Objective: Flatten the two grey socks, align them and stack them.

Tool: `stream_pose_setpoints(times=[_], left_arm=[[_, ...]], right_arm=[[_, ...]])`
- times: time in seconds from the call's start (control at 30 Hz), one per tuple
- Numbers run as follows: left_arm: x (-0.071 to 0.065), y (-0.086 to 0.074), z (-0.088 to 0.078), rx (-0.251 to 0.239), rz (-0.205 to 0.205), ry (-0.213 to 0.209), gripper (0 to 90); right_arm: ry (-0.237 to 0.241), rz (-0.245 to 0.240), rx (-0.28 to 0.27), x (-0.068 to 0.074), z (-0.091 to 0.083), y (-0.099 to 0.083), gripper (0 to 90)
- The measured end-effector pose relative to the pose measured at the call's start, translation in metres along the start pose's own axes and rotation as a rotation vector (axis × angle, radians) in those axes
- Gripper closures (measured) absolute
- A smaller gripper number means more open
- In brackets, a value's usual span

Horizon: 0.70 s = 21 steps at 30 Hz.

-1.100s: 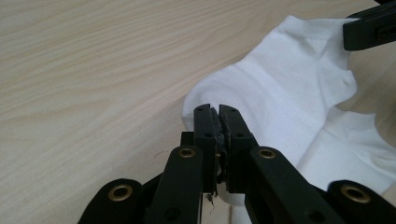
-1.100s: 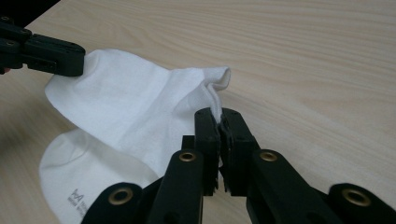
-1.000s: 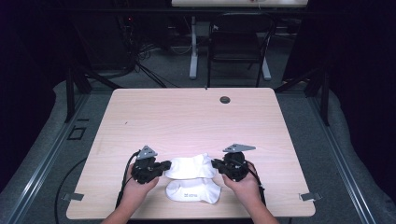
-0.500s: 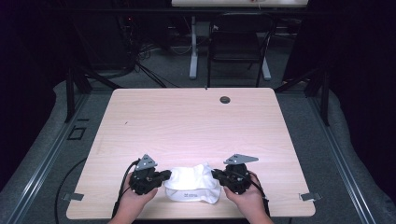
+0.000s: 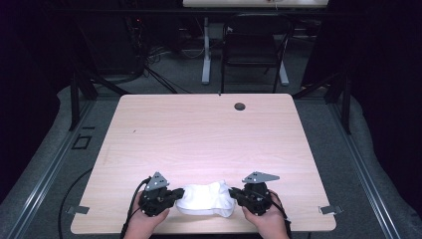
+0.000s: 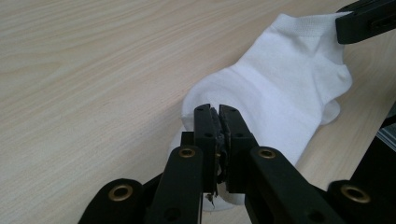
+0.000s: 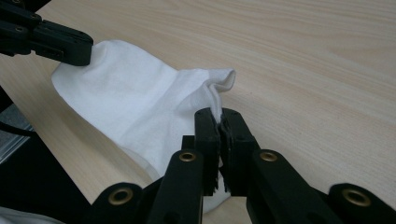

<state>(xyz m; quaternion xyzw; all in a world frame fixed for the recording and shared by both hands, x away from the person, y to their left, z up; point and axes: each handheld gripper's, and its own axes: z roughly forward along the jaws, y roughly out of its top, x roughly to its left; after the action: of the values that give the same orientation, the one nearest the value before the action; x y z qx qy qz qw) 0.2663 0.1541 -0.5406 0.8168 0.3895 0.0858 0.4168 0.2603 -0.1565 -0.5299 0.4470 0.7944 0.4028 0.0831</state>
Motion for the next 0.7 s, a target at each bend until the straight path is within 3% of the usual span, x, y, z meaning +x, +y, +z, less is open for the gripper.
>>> stream_pose_setpoints(times=[0.7], left_arm=[[0.001,-0.012,0.011,0.017,-0.006,-0.016,86.9]], right_arm=[[-0.003,0.015,0.038,-0.001,0.007,-0.013,86.4]])
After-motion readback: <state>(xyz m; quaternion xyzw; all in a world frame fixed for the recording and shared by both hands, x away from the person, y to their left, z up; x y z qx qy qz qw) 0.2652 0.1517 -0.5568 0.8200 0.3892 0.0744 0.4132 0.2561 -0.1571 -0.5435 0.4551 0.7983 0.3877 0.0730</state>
